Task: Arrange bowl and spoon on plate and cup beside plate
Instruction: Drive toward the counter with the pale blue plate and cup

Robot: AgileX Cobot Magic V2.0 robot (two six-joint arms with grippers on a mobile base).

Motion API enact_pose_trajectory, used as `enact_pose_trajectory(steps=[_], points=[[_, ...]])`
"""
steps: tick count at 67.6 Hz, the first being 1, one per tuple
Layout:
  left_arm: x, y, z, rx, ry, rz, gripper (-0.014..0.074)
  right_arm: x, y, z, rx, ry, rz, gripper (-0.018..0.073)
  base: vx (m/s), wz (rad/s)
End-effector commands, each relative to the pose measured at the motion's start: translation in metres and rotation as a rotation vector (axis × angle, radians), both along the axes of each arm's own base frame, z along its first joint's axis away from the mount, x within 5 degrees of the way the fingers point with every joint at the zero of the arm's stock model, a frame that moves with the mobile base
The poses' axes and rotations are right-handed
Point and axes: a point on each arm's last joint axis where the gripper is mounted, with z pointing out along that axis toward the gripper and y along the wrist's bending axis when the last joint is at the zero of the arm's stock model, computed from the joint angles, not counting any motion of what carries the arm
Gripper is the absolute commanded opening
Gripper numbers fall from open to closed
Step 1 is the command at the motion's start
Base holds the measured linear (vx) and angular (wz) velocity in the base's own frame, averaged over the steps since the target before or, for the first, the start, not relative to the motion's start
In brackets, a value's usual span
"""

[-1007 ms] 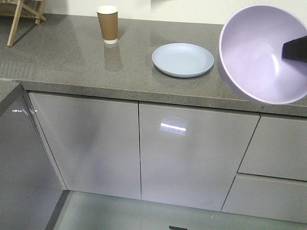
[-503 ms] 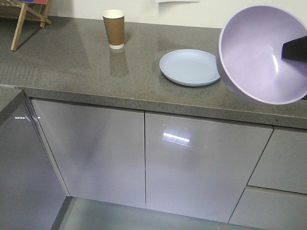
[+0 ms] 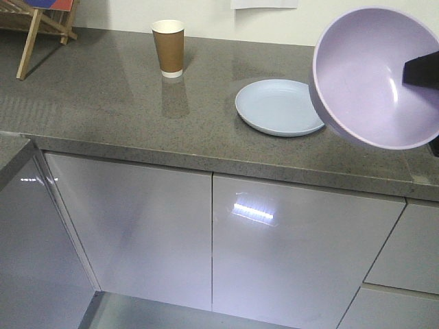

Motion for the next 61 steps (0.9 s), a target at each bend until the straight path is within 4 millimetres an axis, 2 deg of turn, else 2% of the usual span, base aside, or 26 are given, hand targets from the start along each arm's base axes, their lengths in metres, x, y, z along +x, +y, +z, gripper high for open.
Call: enact_pose_trajectory(steps=[1, 61], points=[[-0.0057, -0.0022, 0.0164, -0.018, -0.100, 0.003, -0.0008, -0.0047, -0.0006, 0.0176, 0.027, -0.101, -0.020, -0.0006, 0.08, -0.03], [-0.0057, -0.0022, 0.0164, -0.018, -0.100, 0.003, -0.0008, -0.0047, -0.0006, 0.0176, 0.027, -0.101, -0.020, -0.0006, 0.07, -0.08]])
